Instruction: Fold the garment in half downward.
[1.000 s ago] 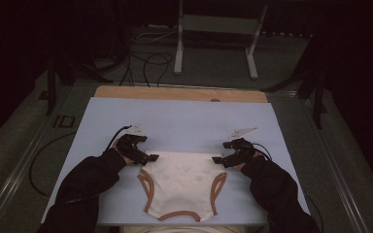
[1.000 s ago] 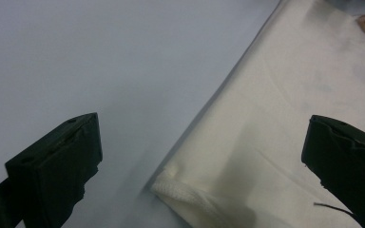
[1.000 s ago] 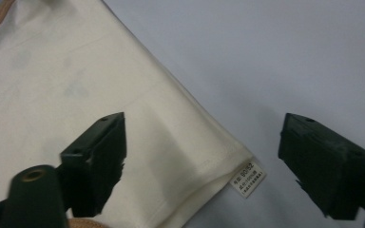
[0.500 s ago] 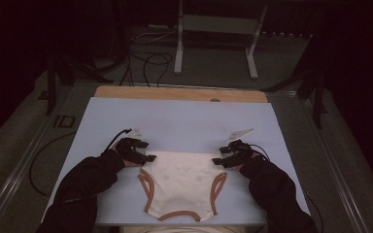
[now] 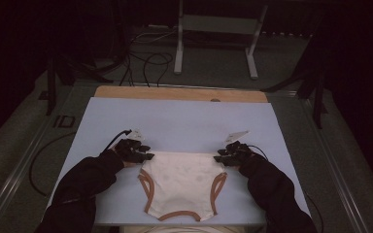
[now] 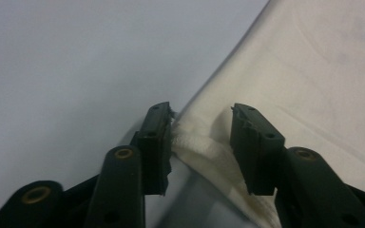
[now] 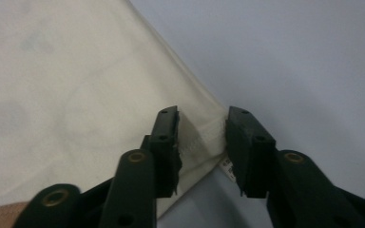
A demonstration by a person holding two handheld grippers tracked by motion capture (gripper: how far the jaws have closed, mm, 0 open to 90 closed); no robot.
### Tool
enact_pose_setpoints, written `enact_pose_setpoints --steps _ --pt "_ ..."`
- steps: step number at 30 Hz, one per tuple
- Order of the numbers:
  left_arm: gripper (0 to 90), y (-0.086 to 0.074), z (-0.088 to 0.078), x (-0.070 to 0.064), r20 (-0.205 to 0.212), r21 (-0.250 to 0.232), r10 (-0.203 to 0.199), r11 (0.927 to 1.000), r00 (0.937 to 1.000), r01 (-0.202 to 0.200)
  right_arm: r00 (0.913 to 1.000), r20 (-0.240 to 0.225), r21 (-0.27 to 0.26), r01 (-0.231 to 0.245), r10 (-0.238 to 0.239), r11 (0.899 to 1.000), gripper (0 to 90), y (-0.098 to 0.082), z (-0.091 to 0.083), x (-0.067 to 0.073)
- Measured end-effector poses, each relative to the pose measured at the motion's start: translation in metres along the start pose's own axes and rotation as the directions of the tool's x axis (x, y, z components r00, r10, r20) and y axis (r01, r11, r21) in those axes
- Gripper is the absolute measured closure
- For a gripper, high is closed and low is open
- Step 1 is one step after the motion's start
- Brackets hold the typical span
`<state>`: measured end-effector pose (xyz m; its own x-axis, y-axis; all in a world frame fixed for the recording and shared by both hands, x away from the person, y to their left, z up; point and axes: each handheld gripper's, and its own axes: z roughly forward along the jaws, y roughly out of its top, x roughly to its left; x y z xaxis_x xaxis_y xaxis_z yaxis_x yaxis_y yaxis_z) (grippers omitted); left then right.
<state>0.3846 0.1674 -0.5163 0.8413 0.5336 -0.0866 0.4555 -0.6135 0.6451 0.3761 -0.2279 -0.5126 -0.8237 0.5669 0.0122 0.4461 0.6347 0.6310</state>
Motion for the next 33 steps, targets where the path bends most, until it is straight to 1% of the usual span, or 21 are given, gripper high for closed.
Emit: enact_pose_setpoints --steps 2,3,4,5,6,7,9,12,13,15,16,18,20,21,25,26,27,28,30,32,33 --pt "64.9 0.000 0.000 0.000 0.007 0.003 -0.007 1.0000 1.0000 0.007 1.0000 0.005 0.009 -0.006 0.006 1.000 74.3 0.001 -0.001 0.001" --pt "67.3 0.000 0.000 0.000 0.007 0.003 -0.007 1.0000 1.0000 0.007 1.0000 0.007 0.011 -0.006 0.006 1.000 76.2 0.001 -0.001 0.001" --pt "69.5 0.000 -0.001 0.000 0.017 0.007 -0.012 0.9999 0.9998 0.011 0.9999 0.007 0.012 -0.009 0.009 1.000 80.2 0.001 -0.001 0.001" --pt "71.5 0.000 -0.001 0.000 0.017 0.007 -0.012 0.9999 0.9998 0.011 0.9999 0.005 0.012 -0.016 0.016 1.000 83.9 0.001 -0.002 0.001" --pt "73.8 0.000 -0.001 -0.001 0.022 0.003 -0.021 0.9998 0.9995 0.021 0.9996 -0.018 0.009 -0.022 0.022 1.000 86.1 0.001 -0.002 0.000" --pt "77.7 -0.001 -0.002 0.000 0.036 0.004 -0.031 0.9995 0.9989 0.031 0.9993 -0.028 0.012 -0.025 0.026 1.000 87.1 0.000 -0.002 -0.001" --pt "82.2 -0.001 -0.002 0.000 0.046 0.002 -0.040 0.9992 0.9981 0.040 0.9989 -0.030 0.009 -0.036 0.036 0.999 88.0 0.001 -0.002 -0.001" --pt "86.0 -0.001 -0.004 -0.001 0.049 0.000 -0.038 0.9993 0.9981 0.039 0.9994 -0.026 0.008 -0.025 0.025 1.000 88.4 0.001 -0.002 -0.001" --pt "86.0 -0.001 -0.004 -0.001 0.049 0.000 -0.038 0.9993 0.9981 0.039 0.9992 -0.028 0.007 -0.027 0.027 1.000 88.4 0.002 -0.003 0.000" --pt "86.2 -0.001 -0.009 -0.002 0.052 -0.018 -0.041 0.9990 0.9978 0.042 0.9993 -0.029 0.000 -0.025 0.025 1.000 88.5 0.004 -0.006 -0.001" --pt "86.2 0.000 -0.011 -0.002 0.050 -0.024 -0.042 0.9988 0.9979 0.043 0.9990 -0.032 -0.001 -0.031 0.031 1.000 88.5 0.005 -0.008 -0.001" --pt "86.2 0.001 -0.015 -0.002 0.052 -0.038 -0.049 0.9979 0.9974 0.051 0.9993 -0.028 -0.015 -0.023 0.023 1.000 88.5 0.007 -0.010 -0.001" --pt "86.2 0.002 -0.018 -0.002 0.049 -0.040 -0.039 0.9983 0.9980 0.041 0.9993 -0.026 -0.027 -0.028 0.027 0.999 88.5 0.009 -0.012 -0.002" --pt "86.2 0.003 -0.019 -0.003 0.043 -0.042 -0.033 0.9985 0.9985 0.035 0.9995 -0.023 -0.030 -0.020 0.020 0.999 88.5 0.010 -0.013 -0.002" --pt "86.6 0.005 -0.022 -0.001 0.037 -0.057 -0.019 0.9981 0.9991 0.021 0.9996 -0.019 -0.033 -0.019 0.018 0.999 88.5 0.015 -0.013 -0.003" --pt "86.7 0.006 -0.022 0.000 0.033 -0.065 -0.020 0.9976 0.9992 0.022 0.9995 -0.015 -0.033 -0.027 0.026 0.999 88.5 0.016 -0.014 -0.004" --pt "86.7 0.008 -0.023 0.001 0.030 -0.063 -0.019 0.9978 0.9994 0.021 0.9997 -0.012 -0.037 -0.020 0.020 0.999 88.5 0.017 -0.014 -0.005" --pt "86.7 0.009 -0.023 0.001 0.030 -0.068 -0.019 0.9975 0.9994 0.021 0.9997 -0.010 -0.040 -0.024 0.024 0.999 88.5 0.018 -0.015 -0.006" --pt "86.8 0.011 -0.024 0.003 0.029 -0.073 -0.024 0.9970 0.9993 0.026 0.9996 -0.004 -0.056 -0.028 0.028 0.998 88.5 0.020 -0.018 -0.009" --pt "86.8 0.012 -0.024 0.003 0.026 -0.077 -0.019 0.9968 0.9995 0.021 0.9995 0.002 -0.063 -0.031 0.031 0.998 88.5 0.021 -0.020 -0.010" --pt "86.8 0.015 -0.024 0.004 0.023 -0.086 -0.023 0.9960 0.9995 0.025 0.9995 0.009 -0.075 -0.031 0.031 0.997 88.5 0.024 -0.023 -0.013"
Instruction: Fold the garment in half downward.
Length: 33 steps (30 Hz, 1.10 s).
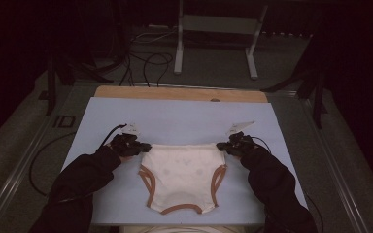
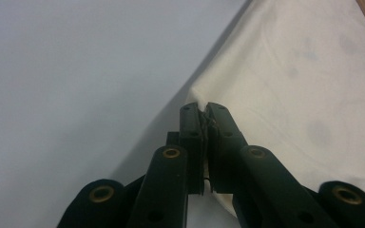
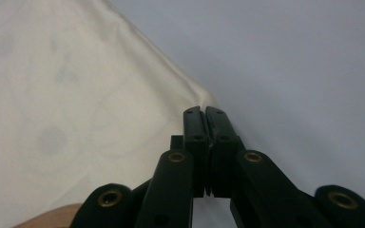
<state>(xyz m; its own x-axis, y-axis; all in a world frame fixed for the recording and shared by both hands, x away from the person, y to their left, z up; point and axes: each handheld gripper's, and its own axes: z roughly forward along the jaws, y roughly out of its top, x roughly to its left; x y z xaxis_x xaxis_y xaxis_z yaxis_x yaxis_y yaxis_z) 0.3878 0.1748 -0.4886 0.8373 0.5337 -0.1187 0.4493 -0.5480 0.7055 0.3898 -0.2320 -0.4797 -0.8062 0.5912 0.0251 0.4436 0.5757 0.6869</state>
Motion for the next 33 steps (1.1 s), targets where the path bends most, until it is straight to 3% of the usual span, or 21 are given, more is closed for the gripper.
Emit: enact_pose_setpoints --steps 11,14,17,33 --pt "86.8 0.012 0.005 0.010 -0.027 -0.023 -0.002 0.9997 0.9996 0.002 0.9996 0.008 -0.004 -0.026 0.026 1.000 88.5 0.006 -0.001 -0.012" --pt "86.8 0.017 0.006 0.014 -0.049 -0.038 0.017 0.9991 0.9987 -0.019 0.9995 0.016 0.002 -0.029 0.029 1.000 88.5 0.008 0.000 -0.016" --pt "87.4 0.020 0.006 0.018 -0.040 -0.055 0.014 0.9983 0.9991 -0.016 0.9992 0.023 0.002 -0.033 0.033 0.999 88.5 0.011 0.001 -0.020" --pt "87.4 0.033 0.017 0.040 -0.067 -0.052 -0.004 0.9986 0.9978 0.000 0.9955 0.075 -0.025 -0.056 0.058 0.998 88.5 0.028 0.007 -0.040"
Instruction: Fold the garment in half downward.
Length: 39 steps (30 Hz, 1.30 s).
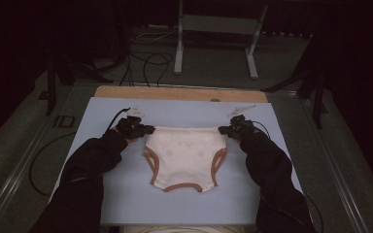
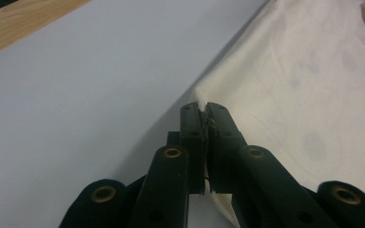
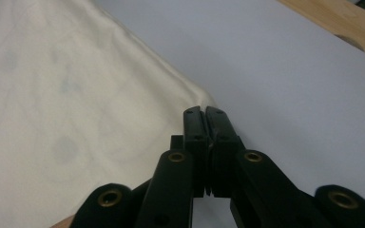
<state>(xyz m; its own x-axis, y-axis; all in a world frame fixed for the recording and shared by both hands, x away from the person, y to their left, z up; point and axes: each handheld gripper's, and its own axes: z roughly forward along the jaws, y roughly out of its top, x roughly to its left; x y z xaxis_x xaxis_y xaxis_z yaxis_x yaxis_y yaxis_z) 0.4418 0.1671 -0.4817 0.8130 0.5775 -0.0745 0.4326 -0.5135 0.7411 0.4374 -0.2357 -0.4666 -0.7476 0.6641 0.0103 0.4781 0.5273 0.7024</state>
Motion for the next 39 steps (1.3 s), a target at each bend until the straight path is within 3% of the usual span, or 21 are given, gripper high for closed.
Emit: enact_pose_setpoints --steps 9,25,39 --pt "87.4 0.008 0.008 0.008 -0.022 0.001 -0.014 0.9999 0.9997 0.014 0.9996 0.022 -0.006 -0.019 0.019 1.000 88.5 0.004 0.007 -0.009" --pt "87.2 0.003 0.022 0.017 -0.031 0.008 -0.060 0.9982 0.9977 0.060 0.9977 0.041 0.028 -0.056 0.054 0.998 88.4 0.002 0.033 -0.024" --pt "86.0 0.000 0.031 0.022 -0.034 0.045 -0.090 0.9948 0.9954 0.092 0.9955 0.035 0.051 -0.090 0.088 0.995 88.0 -0.001 0.046 -0.030"
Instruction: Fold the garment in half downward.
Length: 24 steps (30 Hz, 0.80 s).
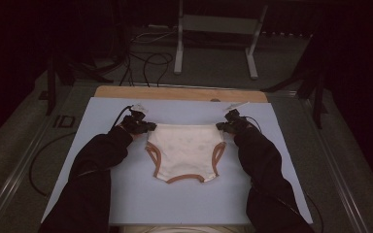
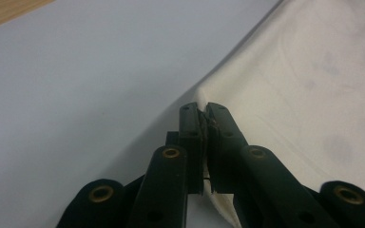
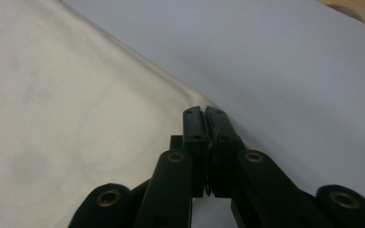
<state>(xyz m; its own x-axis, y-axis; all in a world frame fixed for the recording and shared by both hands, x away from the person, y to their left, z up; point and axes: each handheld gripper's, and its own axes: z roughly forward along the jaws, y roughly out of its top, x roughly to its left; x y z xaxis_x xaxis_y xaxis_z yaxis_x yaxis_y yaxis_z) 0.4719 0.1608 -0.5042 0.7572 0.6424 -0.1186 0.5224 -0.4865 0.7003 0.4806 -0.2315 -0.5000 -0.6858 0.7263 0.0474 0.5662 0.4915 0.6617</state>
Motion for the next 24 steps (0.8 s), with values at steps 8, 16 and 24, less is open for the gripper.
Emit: enact_pose_setpoints --steps 8,16,24 --pt "81.9 0.004 0.001 -0.003 -0.026 0.010 -0.013 0.9999 0.9996 0.013 1.0000 -0.001 0.003 -0.004 0.004 1.000 86.7 0.001 -0.002 0.000" --pt "48.8 0.008 0.000 -0.010 -0.021 0.029 -0.009 0.9995 0.9998 0.009 0.9989 -0.040 -0.012 -0.024 0.023 1.000 47.2 0.000 -0.007 0.003" --pt "17.5 0.012 -0.010 -0.017 0.039 0.033 0.030 0.9990 0.9988 -0.031 0.9951 -0.097 -0.025 -0.022 0.019 0.999 24.3 0.000 -0.014 0.010"
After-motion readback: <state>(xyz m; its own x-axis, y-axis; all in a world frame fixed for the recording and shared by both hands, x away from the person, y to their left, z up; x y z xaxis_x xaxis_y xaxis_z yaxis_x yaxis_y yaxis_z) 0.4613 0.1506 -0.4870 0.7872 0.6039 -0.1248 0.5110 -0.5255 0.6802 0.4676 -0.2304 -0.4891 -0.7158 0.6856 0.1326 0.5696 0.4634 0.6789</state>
